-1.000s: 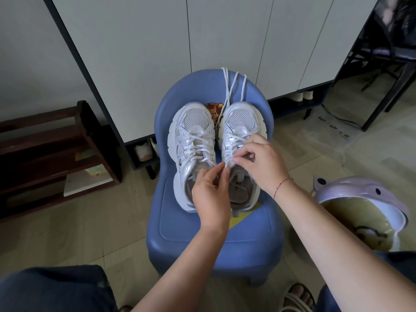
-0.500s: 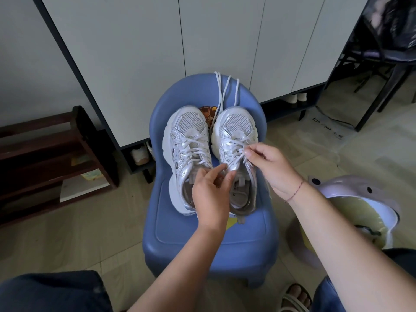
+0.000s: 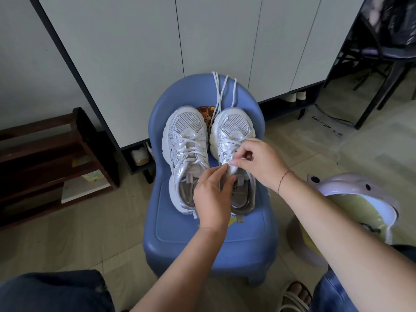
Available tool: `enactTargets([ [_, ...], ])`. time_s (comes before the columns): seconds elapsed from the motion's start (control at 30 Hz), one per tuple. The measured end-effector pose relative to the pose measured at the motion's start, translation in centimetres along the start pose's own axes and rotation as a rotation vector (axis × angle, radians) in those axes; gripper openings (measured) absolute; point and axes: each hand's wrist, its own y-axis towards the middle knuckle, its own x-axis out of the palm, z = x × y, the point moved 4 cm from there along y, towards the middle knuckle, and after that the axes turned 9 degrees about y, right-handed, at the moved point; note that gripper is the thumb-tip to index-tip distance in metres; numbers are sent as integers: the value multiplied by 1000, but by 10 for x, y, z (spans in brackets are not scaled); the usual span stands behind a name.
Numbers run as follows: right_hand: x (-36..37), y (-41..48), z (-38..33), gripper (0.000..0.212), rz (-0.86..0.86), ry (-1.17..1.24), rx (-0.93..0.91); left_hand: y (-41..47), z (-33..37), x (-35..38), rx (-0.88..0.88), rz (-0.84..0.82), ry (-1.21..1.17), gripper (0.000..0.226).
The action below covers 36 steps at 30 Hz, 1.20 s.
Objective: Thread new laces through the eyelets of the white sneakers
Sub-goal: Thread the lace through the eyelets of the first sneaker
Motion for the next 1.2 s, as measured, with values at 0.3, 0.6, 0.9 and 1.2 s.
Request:
enactTargets([
  [0.3,-13,-19,29,10,315,381,196,-1,-1,2,-87,-50,-76,32],
  [0.6,-6,-5,2,12,85,-66,-63,2,-2,2,-96,-83,-90,30],
  [0.9,-44,-2,2,13,407,274,59,2,-5,2,-106,-86,-95,32],
  [1.2,-3,-6,-8,20,40,-200,-121,3,-4,1,-88,-85,-86,29],
])
